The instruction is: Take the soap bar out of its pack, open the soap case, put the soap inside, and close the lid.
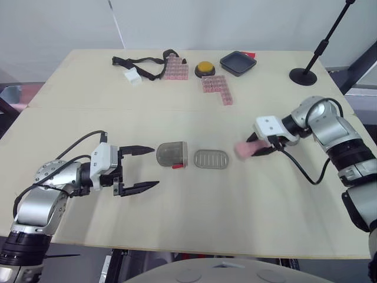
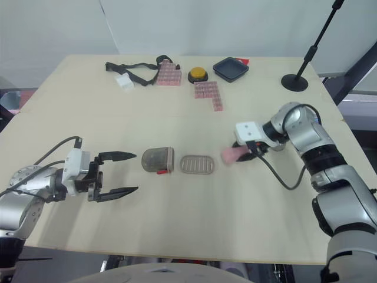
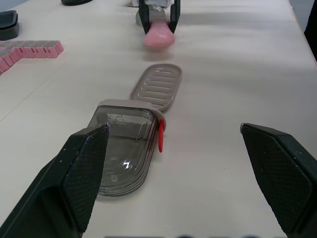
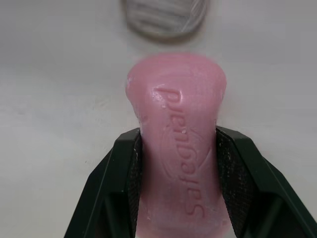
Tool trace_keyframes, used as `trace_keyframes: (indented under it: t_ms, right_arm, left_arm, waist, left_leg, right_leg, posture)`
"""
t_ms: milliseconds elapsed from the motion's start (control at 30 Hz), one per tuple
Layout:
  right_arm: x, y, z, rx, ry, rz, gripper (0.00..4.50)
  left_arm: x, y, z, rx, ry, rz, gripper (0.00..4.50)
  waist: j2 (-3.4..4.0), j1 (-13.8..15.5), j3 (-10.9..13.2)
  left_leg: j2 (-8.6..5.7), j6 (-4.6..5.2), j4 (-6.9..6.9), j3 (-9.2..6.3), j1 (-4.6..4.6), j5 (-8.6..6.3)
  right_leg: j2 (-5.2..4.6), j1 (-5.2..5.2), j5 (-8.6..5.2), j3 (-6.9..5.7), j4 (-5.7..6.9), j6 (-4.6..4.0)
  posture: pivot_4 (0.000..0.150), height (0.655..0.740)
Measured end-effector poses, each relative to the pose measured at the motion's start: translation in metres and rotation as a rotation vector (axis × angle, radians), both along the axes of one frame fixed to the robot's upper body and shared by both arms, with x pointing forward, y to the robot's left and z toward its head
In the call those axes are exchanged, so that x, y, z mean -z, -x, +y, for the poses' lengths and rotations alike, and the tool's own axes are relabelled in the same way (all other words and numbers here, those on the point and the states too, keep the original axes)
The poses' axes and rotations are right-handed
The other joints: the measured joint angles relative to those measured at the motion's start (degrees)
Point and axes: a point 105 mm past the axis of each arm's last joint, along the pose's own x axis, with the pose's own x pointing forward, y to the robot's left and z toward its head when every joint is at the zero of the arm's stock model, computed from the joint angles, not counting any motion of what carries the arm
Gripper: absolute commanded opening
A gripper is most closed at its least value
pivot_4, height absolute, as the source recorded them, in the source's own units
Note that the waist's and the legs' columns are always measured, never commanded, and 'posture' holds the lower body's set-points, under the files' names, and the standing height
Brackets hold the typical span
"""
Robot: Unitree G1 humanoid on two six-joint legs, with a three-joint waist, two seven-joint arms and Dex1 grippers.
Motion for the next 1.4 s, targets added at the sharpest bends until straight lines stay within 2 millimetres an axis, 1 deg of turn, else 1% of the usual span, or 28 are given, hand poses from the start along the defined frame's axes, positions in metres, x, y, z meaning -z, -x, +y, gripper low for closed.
trace_keyframes:
  t_ms: [67,133,200,300,367,500,667,800,1067,1133,1167,1300,1333,1400]
  right_arm:
    - [-0.014,0.002,0.021,0.021,-0.035,-0.01,1.67]
    - [-0.021,0.009,0.046,0.042,-0.073,-0.004,1.67]
    - [-0.019,0.017,0.064,0.065,-0.091,0.013,1.67]
    - [-0.007,0.029,0.098,0.103,-0.104,0.052,1.67]
    - [-0.001,0.034,0.109,0.114,-0.091,0.059,1.67]
    - [0.006,0.034,0.11,0.181,-0.053,0.057,1.67]
    - [0.01,0.038,0.101,0.222,0.003,0.061,1.67]
    - [0.014,0.037,0.095,0.242,0.029,0.057,1.67]
    - [0.019,0.037,0.101,0.262,0.027,0.055,1.67]
    - [0.02,0.036,0.102,0.274,0.024,0.059,2.7]
    - [0.02,0.036,0.102,0.277,0.022,0.063,2.95]
    - [0.021,0.037,0.101,0.286,0.02,0.083,4.31]
    - [0.021,0.037,0.101,0.287,0.02,0.084,4.46]
    - [0.02,0.037,0.1,0.29,0.018,0.083,4.46]
  left_arm:
    - [0.003,-0.002,0.003,-0.014,-0.005,0.003,4.5]
    - [0.006,-0.003,0.006,-0.023,-0.017,0.003,4.5]
    - [0.007,-0.004,0.008,-0.028,-0.023,-0.003,4.5]
    - [0.009,-0.006,0.01,-0.042,-0.029,0.0,4.5]
    - [0.009,-0.007,0.011,-0.046,-0.029,-0.005,4.5]
    - [0.009,-0.007,0.011,-0.051,-0.028,-0.008,4.5]
    - [0.009,-0.007,0.011,-0.057,-0.027,-0.007,4.5]
    - [0.009,-0.007,0.011,-0.059,-0.027,-0.008,4.5]
    - [0.01,-0.008,0.01,-0.061,-0.025,-0.007,4.5]
    - [0.01,-0.008,0.01,-0.064,-0.025,-0.008,4.5]
    - [0.01,-0.009,0.01,-0.065,-0.025,-0.008,4.5]
    - [0.01,-0.009,0.01,-0.069,-0.024,-0.008,4.5]
    - [0.01,-0.009,0.01,-0.069,-0.024,-0.008,4.5]
    - [0.01,-0.009,0.01,-0.069,-0.025,-0.007,4.5]
  waist:
    - [-0.02,-0.1,0.0]
    - [-0.02,-0.1,0.0]
    - [-0.04,0.3,0.0]
    - [-0.04,0.6,0.0]
    - [-0.03,0.9,0.0]
    - [-0.06,1.1,0.0]
    - [-0.07,0.8,0.0]
    - [-0.07,0.8,0.0]
    - [-0.07,0.8,0.0]
    - [-0.07,0.9,0.0]
    - [-0.07,0.9,0.0]
    - [-0.08,0.9,0.0]
    - [-0.08,0.9,0.0]
    - [-0.08,0.9,0.0]
  left_leg:
    - [0.06,-0.16,-0.02,-0.01,0.03,0.09]
    - [0.08,-0.35,-0.03,-0.01,0.04,0.19]
    - [0.08,-0.4,-0.04,-0.02,0.03,0.21]
    - [0.06,-0.48,-0.03,-0.01,0.03,0.25]
    - [0.05,-0.52,-0.04,-0.01,0.03,0.27]
    - [-0.02,-0.57,-0.04,0.0,0.03,0.28]
    - [0.01,-0.74,-0.18,-0.01,0.09,0.32]
    - [0.02,-0.79,-0.2,-0.01,0.11,0.32]
    - [0.02,-0.81,-0.2,-0.01,0.11,0.32]
    - [0.02,-0.81,-0.2,-0.01,0.11,0.32]
    - [0.02,-0.81,-0.2,-0.01,0.11,0.32]
    - [0.02,-0.81,-0.19,-0.01,0.12,0.32]
    - [0.02,-0.81,-0.19,-0.01,0.12,0.32]
    - [0.02,-0.81,-0.19,-0.01,0.12,0.32]
  right_leg:
    - [0.07,0.0,0.0,0.02,0.03,0.0]
    - [0.1,0.0,0.0,0.02,0.0,0.0]
    - [0.07,0.0,0.0,0.02,-0.01,0.01]
    - [0.04,-0.03,0.01,0.02,-0.02,0.01]
    - [0.03,-0.04,0.01,0.02,-0.02,0.01]
    - [-0.02,-0.03,0.01,0.04,-0.02,0.02]
    - [0.05,-0.04,0.02,0.05,-0.01,0.03]
    - [0.05,-0.03,0.02,0.06,-0.01,0.03]
    - [0.05,-0.03,0.02,0.06,0.0,0.03]
    - [0.05,-0.03,0.02,0.06,0.02,0.03]
    - [0.05,-0.03,0.02,0.06,0.04,0.03]
    - [0.05,-0.03,0.02,0.05,0.11,0.03]
    - [0.05,-0.03,0.02,0.05,0.12,0.03]
    - [0.05,-0.03,0.02,0.05,0.12,0.03]
  posture:
    - [0.15,0.74]
    - [0.15,0.74]
    - [0.15,0.74]
    - [0.15,0.74]
    - [0.15,0.74]
    - [0.15,0.74]
    - [0.15,0.74]
    - [0.15,0.74]
    - [0.15,0.74]
    - [0.15,0.74]
    - [0.15,0.74]
    - [0.15,0.74]
    - [0.15,0.74]
    - [0.15,0.74]
